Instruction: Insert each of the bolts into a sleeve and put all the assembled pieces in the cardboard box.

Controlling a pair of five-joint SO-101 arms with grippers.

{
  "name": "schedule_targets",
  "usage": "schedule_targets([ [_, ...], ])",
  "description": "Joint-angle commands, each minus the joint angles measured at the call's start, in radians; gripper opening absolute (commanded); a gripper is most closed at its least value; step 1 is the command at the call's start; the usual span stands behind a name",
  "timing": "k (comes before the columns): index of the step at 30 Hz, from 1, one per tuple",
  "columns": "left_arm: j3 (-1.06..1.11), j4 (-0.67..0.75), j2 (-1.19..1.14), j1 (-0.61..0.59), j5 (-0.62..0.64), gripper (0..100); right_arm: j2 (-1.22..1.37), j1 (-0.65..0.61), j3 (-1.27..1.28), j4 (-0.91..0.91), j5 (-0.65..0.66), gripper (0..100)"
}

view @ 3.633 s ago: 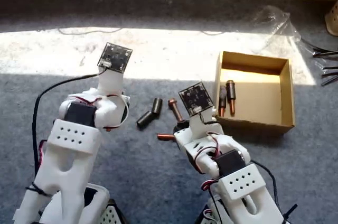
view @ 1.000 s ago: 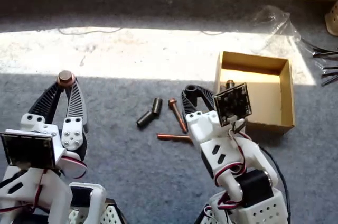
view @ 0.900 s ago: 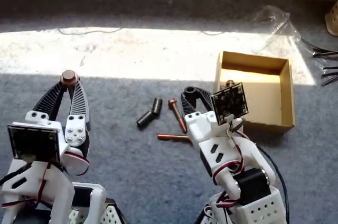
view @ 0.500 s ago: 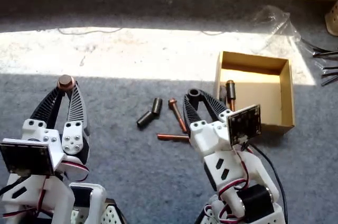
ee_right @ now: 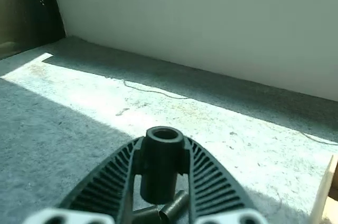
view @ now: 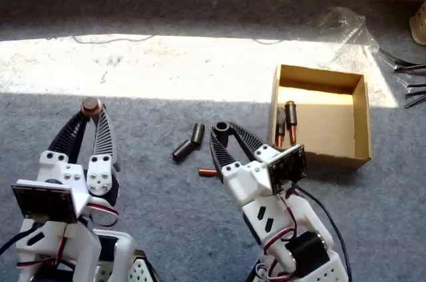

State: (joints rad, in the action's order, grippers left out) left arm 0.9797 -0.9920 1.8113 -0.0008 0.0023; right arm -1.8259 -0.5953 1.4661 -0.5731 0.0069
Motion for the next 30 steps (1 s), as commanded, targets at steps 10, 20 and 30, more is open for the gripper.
schedule_targets([
  [10,0.203,0.454,0.013,0.272,0.011,1,-0.002,-0.028,0.208,0.32,0.161,0.5],
  [20,0.349,0.663,0.01,0.464,0.012,1,-0.01,-0.028,0.243,0.332,0.167,0.5],
  [30,0.355,0.663,0.01,0.472,0.146,1,-0.01,-0.028,0.346,0.398,0.279,0.5],
])
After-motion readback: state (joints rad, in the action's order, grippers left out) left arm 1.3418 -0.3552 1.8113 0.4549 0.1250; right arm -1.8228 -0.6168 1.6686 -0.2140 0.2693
